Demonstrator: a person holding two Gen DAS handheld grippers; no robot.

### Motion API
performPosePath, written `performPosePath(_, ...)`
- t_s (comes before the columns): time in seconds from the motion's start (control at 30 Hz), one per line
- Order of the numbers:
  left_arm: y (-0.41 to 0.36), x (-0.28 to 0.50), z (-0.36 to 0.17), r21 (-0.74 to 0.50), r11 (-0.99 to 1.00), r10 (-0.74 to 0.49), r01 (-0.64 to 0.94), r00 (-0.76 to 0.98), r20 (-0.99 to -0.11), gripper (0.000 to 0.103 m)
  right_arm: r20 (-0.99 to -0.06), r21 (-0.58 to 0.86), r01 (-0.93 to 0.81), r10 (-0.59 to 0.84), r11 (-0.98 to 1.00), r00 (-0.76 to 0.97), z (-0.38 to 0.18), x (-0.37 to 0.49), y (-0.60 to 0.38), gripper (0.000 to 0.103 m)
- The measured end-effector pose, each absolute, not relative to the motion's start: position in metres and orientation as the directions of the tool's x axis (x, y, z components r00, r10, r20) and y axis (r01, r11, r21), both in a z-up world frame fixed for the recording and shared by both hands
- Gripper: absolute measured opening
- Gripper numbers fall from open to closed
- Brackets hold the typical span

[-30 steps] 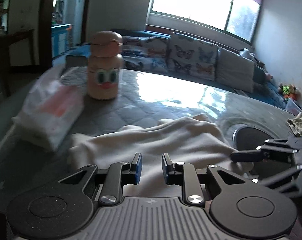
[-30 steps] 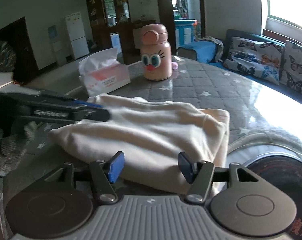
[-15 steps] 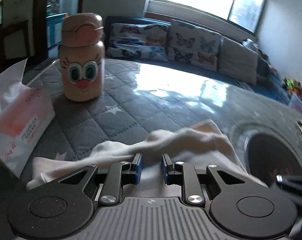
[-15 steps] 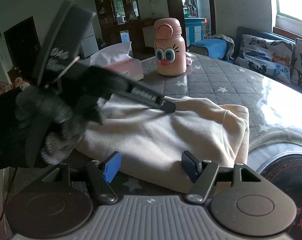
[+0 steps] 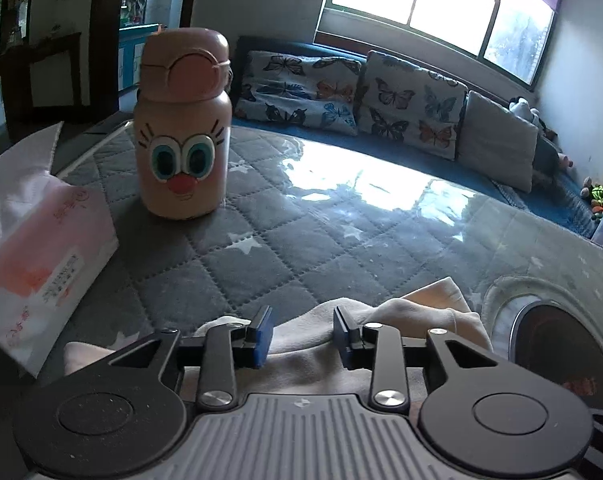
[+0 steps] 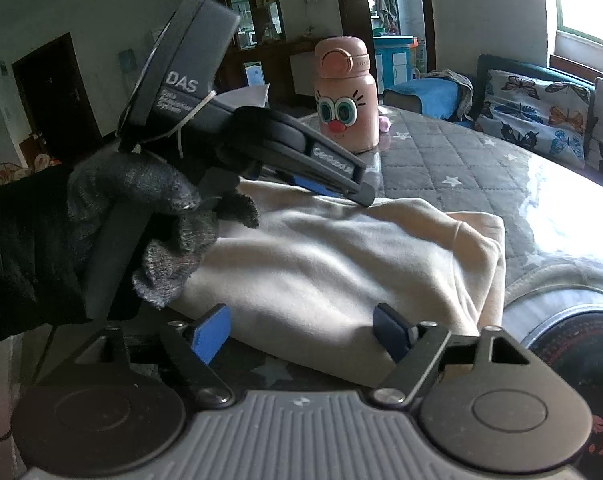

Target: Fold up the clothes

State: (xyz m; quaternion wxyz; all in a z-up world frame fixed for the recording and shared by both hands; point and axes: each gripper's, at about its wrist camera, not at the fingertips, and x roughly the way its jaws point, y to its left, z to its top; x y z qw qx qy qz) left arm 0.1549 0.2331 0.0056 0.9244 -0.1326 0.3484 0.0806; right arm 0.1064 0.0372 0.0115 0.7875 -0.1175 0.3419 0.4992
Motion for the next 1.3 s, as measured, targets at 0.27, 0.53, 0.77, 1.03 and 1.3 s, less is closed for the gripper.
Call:
performPosePath(0.27, 0.228, 0.110, 0.028, -0.143, 0.957, 0.117, -0.251, 0.790, -0.602, 0.089, -0.653, 0.140, -0.860, 0.698, 0.491, 0.293, 0.015, 0.101, 0.029, 0.095)
performPosePath(0.53, 0.214, 0.054, 0.037, -0.139, 0.956, 0.144, -0.258, 0.826, -0.545, 0.103, -0.663, 0.113, -0.836, 0.668, 0.536, 0.338, 0.016, 0.089, 0.015, 0.103)
performPosePath(0.77, 0.204, 0.008, 0.042, -0.159, 0.950, 0.155, -0.269, 0.847, -0.508, 0.103, -0.664, 0.107, -0.808, 0.646, 0.580, 0.376, 0.016, 0.074, -0.002, 0.103)
performPosePath(1.03, 0.187, -0.030, 0.033, -0.169, 0.929, 0.196, -0.329, 0.826, -0.529, 0.103, -0.662, 0.110, -0.780, 0.631, 0.616, 0.405, 0.014, 0.061, -0.013, 0.103)
performPosePath(1.3, 0.171, -0.043, 0.015, -0.128, 0.921, 0.223, -0.368, 0.767, -0.602, 0.103, -0.672, 0.094, -0.759, 0.604, 0.644, 0.429, 0.013, 0.053, -0.016, 0.103)
